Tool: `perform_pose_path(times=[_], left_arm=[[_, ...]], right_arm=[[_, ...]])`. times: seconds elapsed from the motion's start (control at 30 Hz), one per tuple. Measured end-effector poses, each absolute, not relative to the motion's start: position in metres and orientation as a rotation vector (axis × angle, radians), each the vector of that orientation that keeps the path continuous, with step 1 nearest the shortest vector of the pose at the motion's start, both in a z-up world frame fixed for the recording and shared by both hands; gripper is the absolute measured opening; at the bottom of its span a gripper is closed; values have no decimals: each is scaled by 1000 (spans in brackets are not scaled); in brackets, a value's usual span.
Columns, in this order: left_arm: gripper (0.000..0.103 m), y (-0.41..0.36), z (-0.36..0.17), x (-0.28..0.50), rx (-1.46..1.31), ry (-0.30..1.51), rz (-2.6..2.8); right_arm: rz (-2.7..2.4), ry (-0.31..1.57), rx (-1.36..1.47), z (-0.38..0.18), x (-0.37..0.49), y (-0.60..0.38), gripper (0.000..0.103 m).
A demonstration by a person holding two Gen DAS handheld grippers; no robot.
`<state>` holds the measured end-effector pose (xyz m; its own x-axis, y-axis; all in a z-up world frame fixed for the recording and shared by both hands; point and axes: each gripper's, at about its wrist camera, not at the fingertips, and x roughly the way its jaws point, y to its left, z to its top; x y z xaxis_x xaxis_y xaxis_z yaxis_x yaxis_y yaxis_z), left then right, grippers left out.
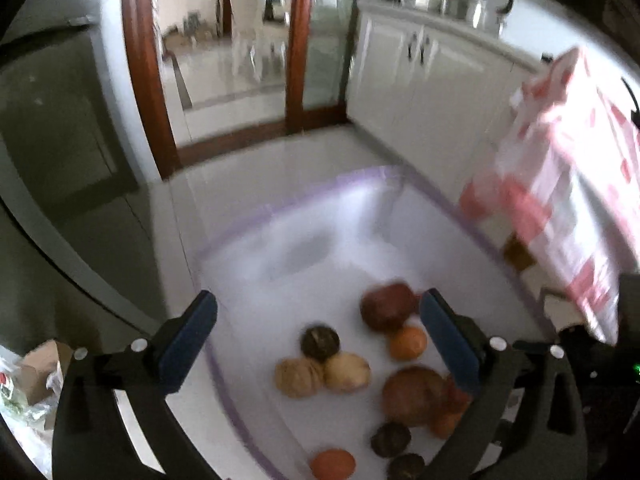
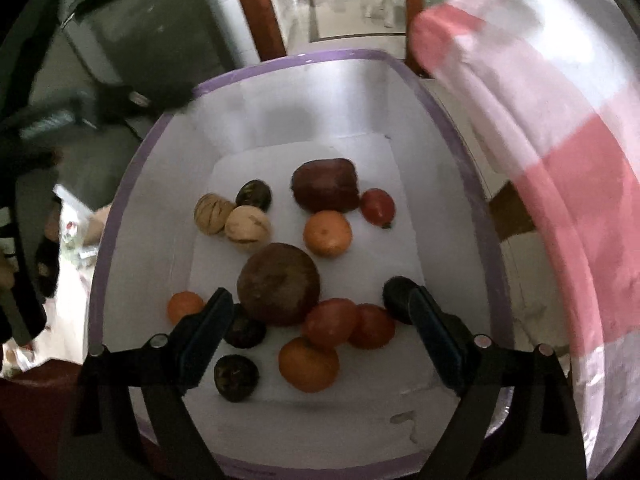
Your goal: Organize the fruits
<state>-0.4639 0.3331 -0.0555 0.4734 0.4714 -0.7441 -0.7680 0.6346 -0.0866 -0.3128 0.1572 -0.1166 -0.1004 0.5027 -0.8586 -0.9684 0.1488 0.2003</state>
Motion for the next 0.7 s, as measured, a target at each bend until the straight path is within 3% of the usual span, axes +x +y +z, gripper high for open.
perform_pose_path(times=[0.27, 0.47, 0.7], left_arm=[[102, 331, 3, -480, -304, 614, 940], [102, 346, 13, -478, -343, 723, 1068], [102, 346, -12, -478, -457, 854, 962]], right_arm=[[1321, 1020, -637, -111, -315, 161, 87], [1273, 1022, -610, -94, -311, 163, 87], [1198, 1008, -693, -72, -324, 169, 87]])
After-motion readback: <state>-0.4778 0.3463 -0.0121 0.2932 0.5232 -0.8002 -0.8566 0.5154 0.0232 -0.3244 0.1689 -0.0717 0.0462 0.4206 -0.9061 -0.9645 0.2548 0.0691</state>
